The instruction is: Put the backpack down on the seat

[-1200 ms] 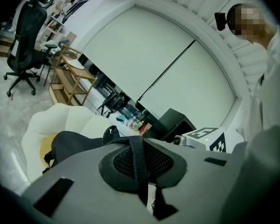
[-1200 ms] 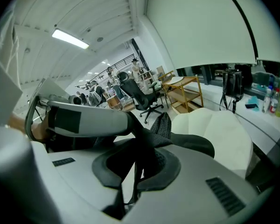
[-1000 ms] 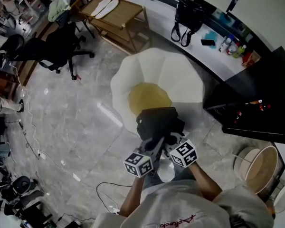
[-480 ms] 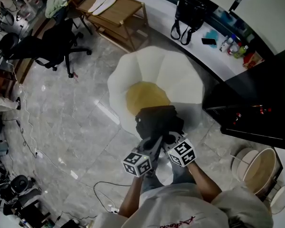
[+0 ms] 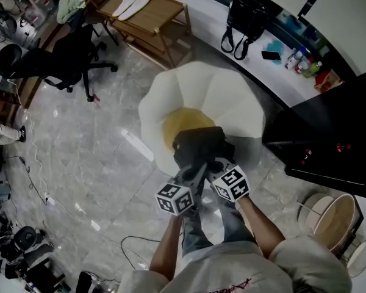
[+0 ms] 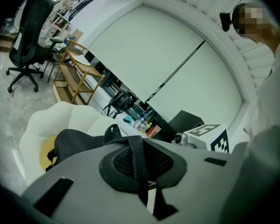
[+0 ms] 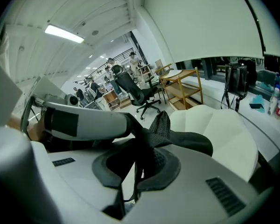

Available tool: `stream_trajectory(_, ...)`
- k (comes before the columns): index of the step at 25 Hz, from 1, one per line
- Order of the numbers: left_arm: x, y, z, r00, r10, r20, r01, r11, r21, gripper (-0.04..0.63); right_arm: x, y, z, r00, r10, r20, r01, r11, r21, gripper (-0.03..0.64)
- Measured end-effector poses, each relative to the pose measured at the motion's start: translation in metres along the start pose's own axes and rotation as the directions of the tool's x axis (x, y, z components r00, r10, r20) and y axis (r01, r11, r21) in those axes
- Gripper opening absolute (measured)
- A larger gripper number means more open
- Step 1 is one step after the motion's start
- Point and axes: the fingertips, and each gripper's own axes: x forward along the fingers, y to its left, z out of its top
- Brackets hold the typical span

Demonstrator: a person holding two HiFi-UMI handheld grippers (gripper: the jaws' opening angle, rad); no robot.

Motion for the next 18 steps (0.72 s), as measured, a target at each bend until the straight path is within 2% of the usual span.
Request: stream_trajectory(18,0.066,0.112,0.034,0.998,0.059,-0.027,-0.059,0.998,0.023,0.045,0.107,-0.083,0.019,0.999,-0.023,-0.027,0.024,1.000,0.018,0.043)
